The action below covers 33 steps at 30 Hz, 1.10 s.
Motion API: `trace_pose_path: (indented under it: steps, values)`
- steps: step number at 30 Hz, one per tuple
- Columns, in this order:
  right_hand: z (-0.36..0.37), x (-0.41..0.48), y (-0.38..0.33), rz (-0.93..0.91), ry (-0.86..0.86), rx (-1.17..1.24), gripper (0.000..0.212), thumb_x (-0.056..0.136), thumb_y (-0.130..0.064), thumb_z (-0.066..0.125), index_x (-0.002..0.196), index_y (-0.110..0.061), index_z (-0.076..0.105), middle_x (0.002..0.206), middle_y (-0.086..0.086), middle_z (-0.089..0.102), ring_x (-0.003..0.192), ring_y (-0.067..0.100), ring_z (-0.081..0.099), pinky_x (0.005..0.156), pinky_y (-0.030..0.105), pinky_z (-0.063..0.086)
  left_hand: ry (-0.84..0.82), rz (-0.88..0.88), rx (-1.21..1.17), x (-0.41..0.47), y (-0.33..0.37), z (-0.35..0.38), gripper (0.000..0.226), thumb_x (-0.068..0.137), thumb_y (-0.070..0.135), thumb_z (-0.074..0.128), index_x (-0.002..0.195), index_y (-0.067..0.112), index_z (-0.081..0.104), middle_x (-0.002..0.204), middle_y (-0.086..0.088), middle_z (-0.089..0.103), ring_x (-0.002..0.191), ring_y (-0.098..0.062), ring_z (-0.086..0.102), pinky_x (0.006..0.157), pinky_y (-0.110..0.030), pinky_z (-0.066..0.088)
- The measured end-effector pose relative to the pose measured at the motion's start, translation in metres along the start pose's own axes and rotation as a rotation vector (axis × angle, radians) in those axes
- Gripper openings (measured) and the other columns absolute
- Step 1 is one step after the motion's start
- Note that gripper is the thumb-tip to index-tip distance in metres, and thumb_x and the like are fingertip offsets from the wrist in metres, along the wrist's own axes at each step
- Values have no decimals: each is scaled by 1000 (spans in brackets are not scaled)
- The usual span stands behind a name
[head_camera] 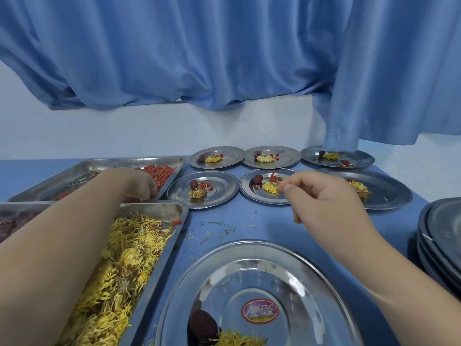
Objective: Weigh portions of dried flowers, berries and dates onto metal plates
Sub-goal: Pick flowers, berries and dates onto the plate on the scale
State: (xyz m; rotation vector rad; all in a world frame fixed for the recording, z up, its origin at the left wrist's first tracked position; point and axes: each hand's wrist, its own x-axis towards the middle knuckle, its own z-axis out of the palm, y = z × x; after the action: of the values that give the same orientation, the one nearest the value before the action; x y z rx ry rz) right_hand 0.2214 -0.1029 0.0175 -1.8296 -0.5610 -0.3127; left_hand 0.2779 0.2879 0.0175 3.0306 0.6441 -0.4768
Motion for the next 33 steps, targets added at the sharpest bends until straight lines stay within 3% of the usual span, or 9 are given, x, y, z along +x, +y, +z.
trace_pose_path:
  steps: [4, 9, 14, 21, 25, 28, 30, 33]
  values:
    - [1, 0, 1, -10, 3, -13, 23, 85, -18, 56, 71, -32, 68, 49, 2, 51, 46, 11, 43, 40, 15, 35, 54, 21, -87, 4, -9, 2, 36, 86, -2, 46, 95, 26, 68, 96, -5, 66, 73, -21, 61, 52, -26, 49]
    - [-1, 1, 0, -18, 13, -11, 21, 84, -21, 56, 72, -34, 67, 49, 2, 50, 57, 29, 53, 43, 20, 39, 160, 54, -200, 3, -16, -2, 21, 87, 0, 61, 85, 20, 67, 89, -7, 68, 70, -22, 66, 50, -25, 49]
    - [0, 1, -1, -28, 8, -24, 22, 86, -18, 57, 69, -28, 68, 55, 8, 56, 47, 10, 44, 41, 13, 36, 252, 86, -287, -4, -18, -8, 19, 86, -1, 66, 86, 18, 66, 92, -8, 67, 71, -22, 68, 50, -24, 51]
    - [0, 1, 3, -14, 5, -46, 23, 86, -20, 57, 69, -30, 67, 49, 0, 53, 45, 7, 43, 41, 12, 35, 422, 103, -396, -15, -18, -5, 15, 85, -5, 67, 87, 10, 68, 90, -6, 68, 66, -25, 69, 60, -33, 59]
    - [1, 1, 4, -13, 10, -57, 21, 87, -20, 57, 70, -27, 68, 48, -3, 52, 45, 7, 44, 42, 12, 36, 473, 100, -424, -24, -21, -5, 14, 84, -5, 69, 86, 10, 68, 90, -2, 66, 61, -18, 69, 52, -26, 54]
    - [1, 1, 5, -19, 6, -55, 21, 87, -20, 57, 70, -26, 68, 50, 1, 54, 46, 9, 44, 41, 13, 34, 508, 116, -399, -34, -22, -7, 15, 85, -3, 69, 84, 12, 68, 93, -6, 68, 68, -15, 66, 61, -26, 53]
    - [1, 1, 5, -23, 6, -59, 20, 87, -20, 58, 70, -25, 69, 50, 0, 54, 47, 9, 44, 41, 14, 34, 550, 135, -367, -43, -21, -11, 14, 85, 2, 70, 83, 16, 68, 93, -5, 70, 63, -10, 66, 59, -22, 48]
    - [2, 1, 2, -31, 3, -80, 19, 87, -21, 58, 71, -25, 69, 53, 1, 57, 48, 10, 47, 43, 16, 36, 559, 189, -522, -64, -12, -16, 12, 86, 3, 70, 86, 14, 68, 90, -4, 71, 56, -10, 70, 52, -18, 49]
